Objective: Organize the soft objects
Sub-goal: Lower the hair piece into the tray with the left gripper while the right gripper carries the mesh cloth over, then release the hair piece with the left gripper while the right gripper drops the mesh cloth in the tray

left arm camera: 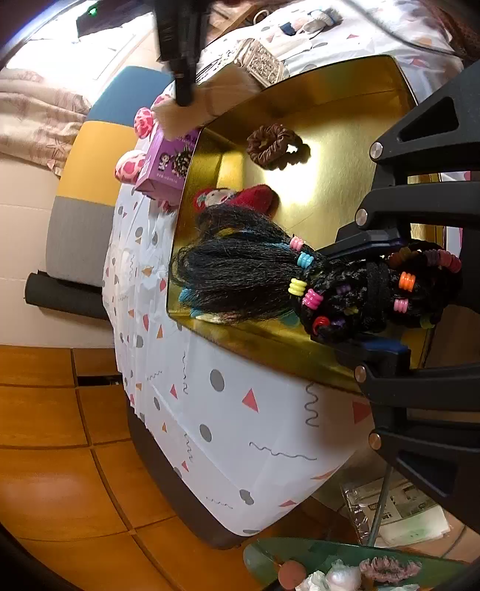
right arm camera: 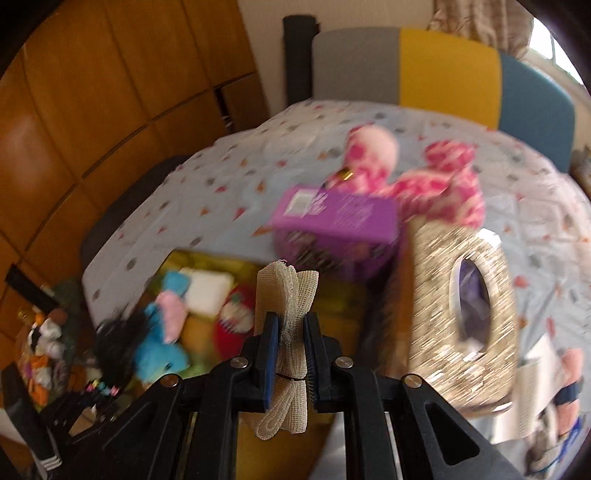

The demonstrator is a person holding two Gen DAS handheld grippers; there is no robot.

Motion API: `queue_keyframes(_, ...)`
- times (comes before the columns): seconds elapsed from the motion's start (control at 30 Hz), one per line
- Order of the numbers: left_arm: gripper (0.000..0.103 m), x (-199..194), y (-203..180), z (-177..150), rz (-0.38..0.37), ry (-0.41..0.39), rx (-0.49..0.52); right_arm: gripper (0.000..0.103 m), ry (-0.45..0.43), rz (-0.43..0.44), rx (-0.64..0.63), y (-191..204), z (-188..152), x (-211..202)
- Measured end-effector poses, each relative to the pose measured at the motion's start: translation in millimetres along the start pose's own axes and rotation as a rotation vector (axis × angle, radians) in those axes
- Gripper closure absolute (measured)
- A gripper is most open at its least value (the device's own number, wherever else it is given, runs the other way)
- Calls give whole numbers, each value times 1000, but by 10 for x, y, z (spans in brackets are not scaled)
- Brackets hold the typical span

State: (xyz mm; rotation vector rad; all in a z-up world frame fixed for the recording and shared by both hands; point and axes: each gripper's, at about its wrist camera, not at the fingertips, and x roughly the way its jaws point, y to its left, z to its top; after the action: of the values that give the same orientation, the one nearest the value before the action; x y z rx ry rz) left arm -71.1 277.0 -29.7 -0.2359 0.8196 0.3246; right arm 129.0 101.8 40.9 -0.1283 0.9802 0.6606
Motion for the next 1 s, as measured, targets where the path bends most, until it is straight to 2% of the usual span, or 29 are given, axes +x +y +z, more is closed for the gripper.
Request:
queue_keyframes(0.3, 67, 4, 240, 55, 22, -8, -65, 91, 124, 188, 39, 363, -490, 312)
queue_keyframes(0.43, 56, -19, 295, 58, 12, -14, -78, 90, 182, 261, 49, 535, -653, 500)
queue_keyframes(0.5, 47, -24, 284, 56, 7, -17, -77, 90, 199, 267, 36, 615, -717, 565)
queue_keyframes(0.6, 40, -47, 244, 62, -3, -29, -63, 83, 247, 298, 30, 700, -797, 679)
queue_keyframes(0.8, 40, -129, 235, 86, 23, -66, -62, 79, 251, 279, 29, 700, -879, 679)
queue_keyframes(0.9, 38, -168, 238, 93, 41, -76, -68, 78, 224, 275, 30, 674, -901, 561)
queue_keyframes(1.0, 37, -213, 209, 99, 59, -87, -61, 71, 202, 272, 20, 653, -879, 457)
